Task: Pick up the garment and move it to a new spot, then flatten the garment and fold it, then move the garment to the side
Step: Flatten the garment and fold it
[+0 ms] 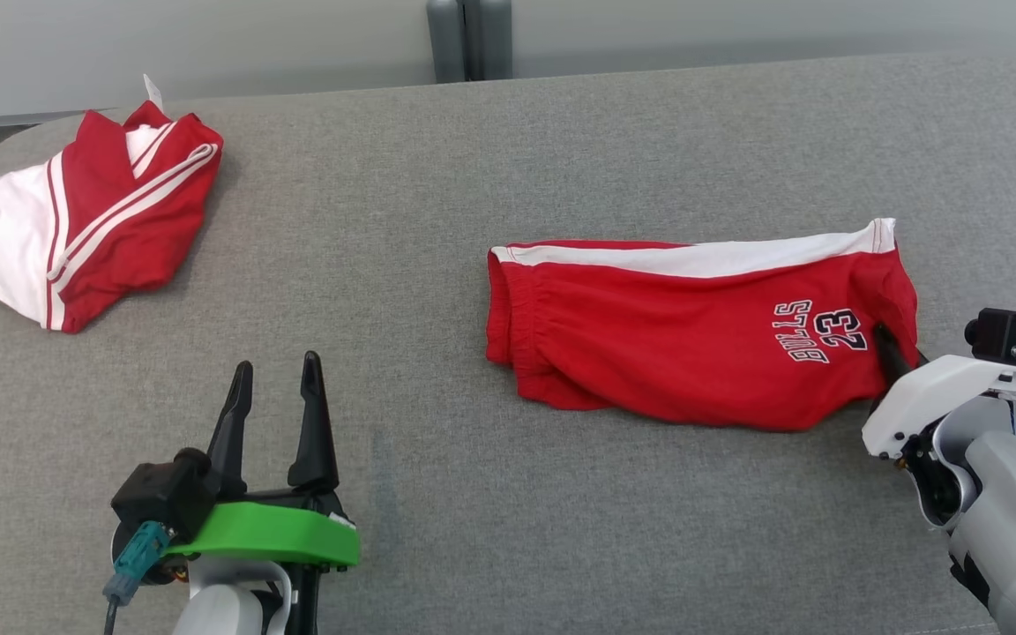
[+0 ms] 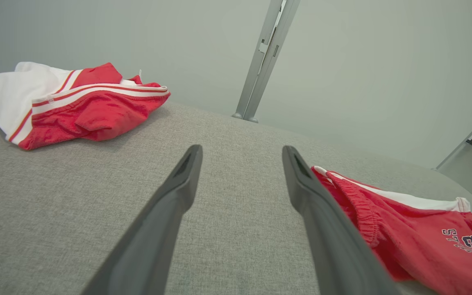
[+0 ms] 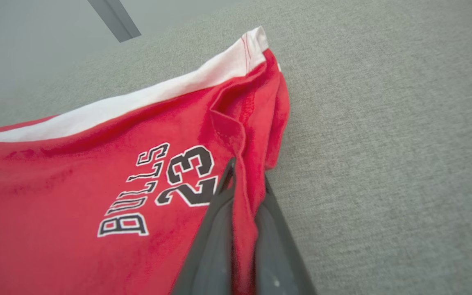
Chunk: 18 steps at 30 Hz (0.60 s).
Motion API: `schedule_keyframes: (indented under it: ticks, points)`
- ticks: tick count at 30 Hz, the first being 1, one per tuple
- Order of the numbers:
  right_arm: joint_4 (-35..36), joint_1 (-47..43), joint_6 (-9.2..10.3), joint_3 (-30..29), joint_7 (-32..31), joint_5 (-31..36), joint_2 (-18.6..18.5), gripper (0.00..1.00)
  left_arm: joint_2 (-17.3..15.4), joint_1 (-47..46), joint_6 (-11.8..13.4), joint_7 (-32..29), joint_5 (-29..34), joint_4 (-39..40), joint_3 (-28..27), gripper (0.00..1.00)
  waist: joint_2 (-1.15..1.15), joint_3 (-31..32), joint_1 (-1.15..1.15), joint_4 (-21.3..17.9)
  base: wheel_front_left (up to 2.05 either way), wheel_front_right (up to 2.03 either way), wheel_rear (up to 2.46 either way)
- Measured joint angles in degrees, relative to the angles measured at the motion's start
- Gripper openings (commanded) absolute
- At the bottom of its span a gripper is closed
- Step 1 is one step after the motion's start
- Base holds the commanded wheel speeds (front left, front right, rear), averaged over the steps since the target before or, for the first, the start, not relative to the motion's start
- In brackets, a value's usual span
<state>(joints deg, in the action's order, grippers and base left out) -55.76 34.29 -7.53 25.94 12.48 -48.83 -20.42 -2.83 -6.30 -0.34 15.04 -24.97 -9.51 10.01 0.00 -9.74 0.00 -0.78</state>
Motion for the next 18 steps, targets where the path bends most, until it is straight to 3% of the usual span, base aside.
schedule_keyframes:
  ticks: [8, 18]
  points:
    - [1.46, 0.74, 0.0, 0.33, 0.81, 0.22, 0.18, 0.0, 0.0, -0.05, -0.18, 0.0, 0.02, -0.74, 0.49, 1.0, 0.0, 0.53, 0.0, 0.3, 0.0, 0.0, 0.0]
    - [8.81, 3.03, 0.02, 4.5, 0.18, 3.31, 2.3, 0.0, 0.01, -0.04, 0.14, 0.01, -0.97, -0.98, 1.12, 1.0, 0.0, 2.44, 0.0, 2.59, 0.0, 0.0, 0.0]
